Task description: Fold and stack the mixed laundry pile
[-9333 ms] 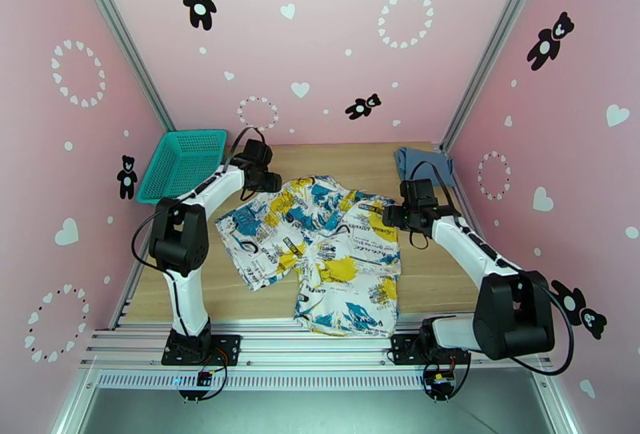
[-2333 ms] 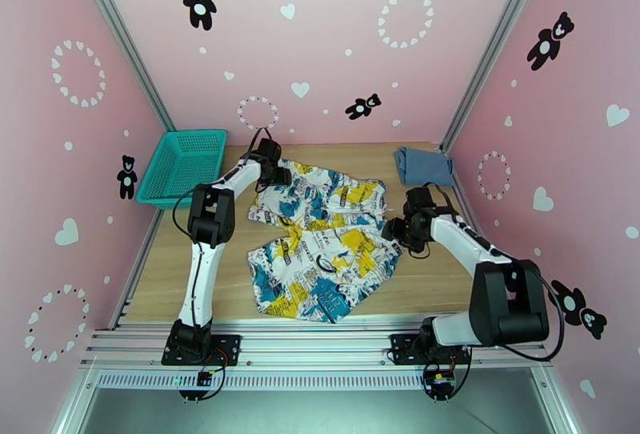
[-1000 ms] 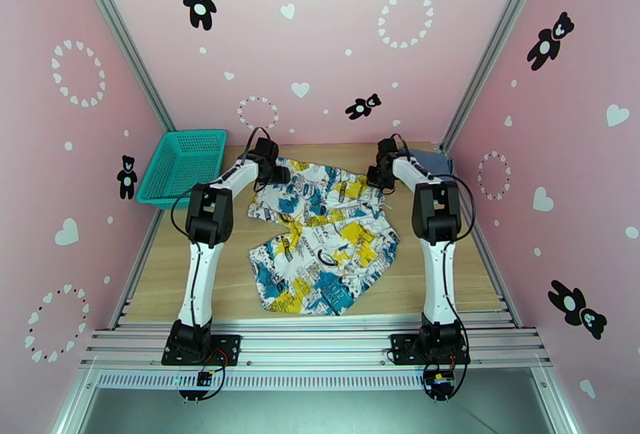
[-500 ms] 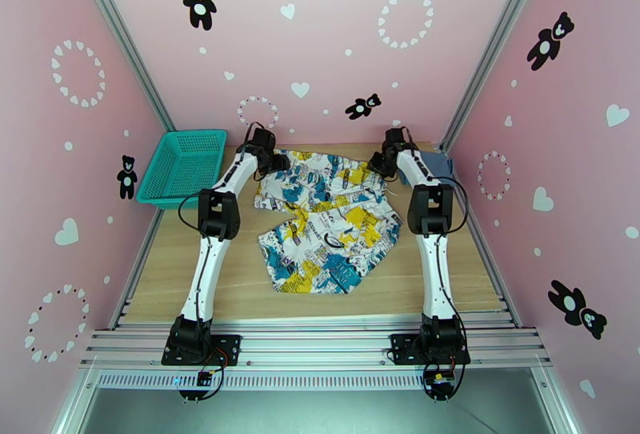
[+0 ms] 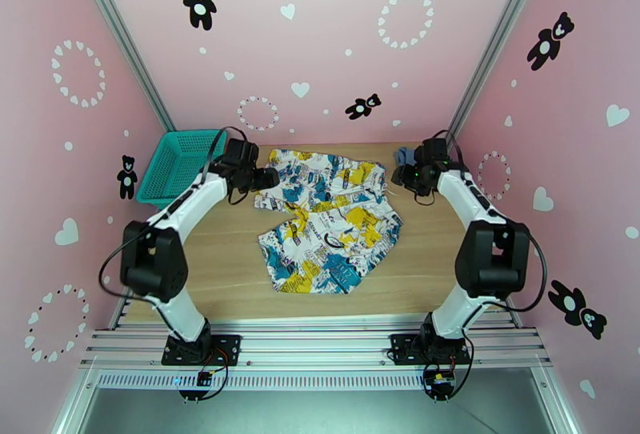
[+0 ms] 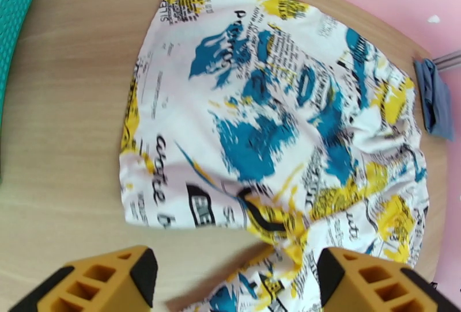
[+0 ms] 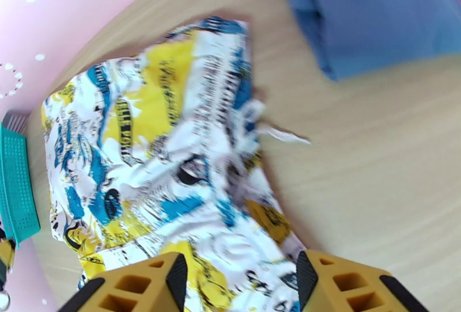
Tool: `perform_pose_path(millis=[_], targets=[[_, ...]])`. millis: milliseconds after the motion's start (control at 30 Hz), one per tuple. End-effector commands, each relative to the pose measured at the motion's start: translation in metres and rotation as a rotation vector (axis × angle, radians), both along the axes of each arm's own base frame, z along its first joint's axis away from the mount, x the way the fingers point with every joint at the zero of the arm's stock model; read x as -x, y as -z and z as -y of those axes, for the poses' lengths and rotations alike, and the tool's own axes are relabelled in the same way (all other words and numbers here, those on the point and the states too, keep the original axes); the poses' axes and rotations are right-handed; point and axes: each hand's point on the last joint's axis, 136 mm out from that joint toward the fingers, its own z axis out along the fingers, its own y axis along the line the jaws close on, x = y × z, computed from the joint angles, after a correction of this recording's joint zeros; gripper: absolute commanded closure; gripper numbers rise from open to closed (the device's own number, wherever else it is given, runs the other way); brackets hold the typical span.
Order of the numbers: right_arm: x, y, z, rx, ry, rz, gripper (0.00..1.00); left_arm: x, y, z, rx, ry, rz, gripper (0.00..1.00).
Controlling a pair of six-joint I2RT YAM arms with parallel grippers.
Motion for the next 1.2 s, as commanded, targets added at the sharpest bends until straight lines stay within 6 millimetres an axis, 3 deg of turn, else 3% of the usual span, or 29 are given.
perform_pose_path(millis=[0, 67, 233, 333, 433, 600, 767, 867, 967, 1067, 1167], targets=[[0.032, 0.037, -0.006, -0.006, -0.028, -0.085, 0.42, 0.066, 0.045, -0.005, -0.029, -0.034, -0.138, 0.20], [0.045, 0.046, -0.009, -0.015, -0.040, -0.113, 0.40, 0.109, 0.059, -0.003, -0.029, -0.036, -0.198, 0.19], [0.065, 0.060, -0.013, -0.034, -0.047, -0.137, 0.39, 0.182, 0.087, 0.011, 0.013, -0.030, -0.275, 0.17], [0.072, 0.071, -0.013, -0.028, -0.055, -0.154, 0.39, 0.212, 0.104, 0.021, 0.064, -0.016, -0.312, 0.16], [0.067, 0.082, -0.012, -0.037, -0.055, -0.157, 0.41, 0.227, 0.114, 0.038, 0.117, 0.028, -0.318, 0.15], [0.056, 0.095, -0.021, -0.099, -0.061, -0.152, 0.49, 0.219, 0.121, 0.064, 0.115, 0.097, -0.282, 0.18], [0.055, 0.109, -0.022, -0.112, -0.065, -0.169, 0.62, 0.203, 0.135, 0.086, 0.153, 0.109, -0.259, 0.27], [0.057, 0.107, -0.023, -0.118, -0.063, -0.167, 0.69, 0.192, 0.131, 0.092, 0.148, 0.114, -0.224, 0.47], [0.060, 0.097, -0.021, -0.103, -0.059, -0.158, 0.77, 0.183, 0.119, 0.093, 0.132, 0.114, -0.185, 0.74], [0.063, 0.084, -0.018, -0.080, -0.052, -0.142, 0.86, 0.176, 0.096, 0.096, 0.165, 0.118, -0.125, 0.97], [0.068, 0.068, -0.016, -0.062, -0.046, -0.122, 0.90, 0.172, 0.061, 0.099, 0.199, 0.134, -0.061, 1.00]])
